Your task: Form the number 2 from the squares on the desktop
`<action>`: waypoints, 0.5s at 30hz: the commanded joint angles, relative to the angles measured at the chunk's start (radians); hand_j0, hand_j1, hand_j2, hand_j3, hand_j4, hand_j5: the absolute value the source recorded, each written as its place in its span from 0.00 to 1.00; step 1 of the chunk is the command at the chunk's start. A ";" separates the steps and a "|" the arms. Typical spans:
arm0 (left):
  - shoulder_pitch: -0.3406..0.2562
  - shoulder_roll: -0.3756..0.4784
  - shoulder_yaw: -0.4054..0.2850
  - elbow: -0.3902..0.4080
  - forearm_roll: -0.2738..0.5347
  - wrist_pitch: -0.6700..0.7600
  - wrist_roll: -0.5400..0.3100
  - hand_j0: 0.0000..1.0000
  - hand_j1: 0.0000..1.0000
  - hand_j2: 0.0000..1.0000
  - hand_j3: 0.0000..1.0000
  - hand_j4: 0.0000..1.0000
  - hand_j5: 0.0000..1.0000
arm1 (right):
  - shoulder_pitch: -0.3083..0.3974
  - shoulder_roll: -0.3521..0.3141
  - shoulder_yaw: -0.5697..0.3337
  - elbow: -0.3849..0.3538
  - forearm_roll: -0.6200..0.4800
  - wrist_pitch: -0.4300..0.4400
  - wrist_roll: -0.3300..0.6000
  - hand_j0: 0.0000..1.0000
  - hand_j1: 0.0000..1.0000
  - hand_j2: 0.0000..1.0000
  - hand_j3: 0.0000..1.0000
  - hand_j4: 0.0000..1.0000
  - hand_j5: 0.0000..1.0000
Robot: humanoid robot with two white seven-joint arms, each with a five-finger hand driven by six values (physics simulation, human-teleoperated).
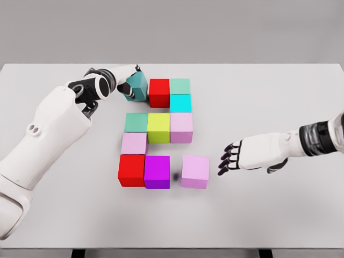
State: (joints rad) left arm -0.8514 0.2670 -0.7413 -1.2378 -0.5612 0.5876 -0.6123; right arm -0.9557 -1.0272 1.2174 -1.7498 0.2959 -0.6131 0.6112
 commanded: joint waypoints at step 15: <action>0.002 0.000 0.000 -0.003 -0.002 -0.003 0.001 0.67 0.67 0.67 0.67 0.67 0.67 | -0.015 0.050 0.001 -0.002 -0.003 0.002 0.000 1.00 1.00 1.00 1.00 1.00 1.00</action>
State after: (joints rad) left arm -0.8498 0.2667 -0.7411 -1.2397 -0.5594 0.5875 -0.6111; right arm -0.9726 -0.9781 1.2185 -1.7516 0.2974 -0.6130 0.6112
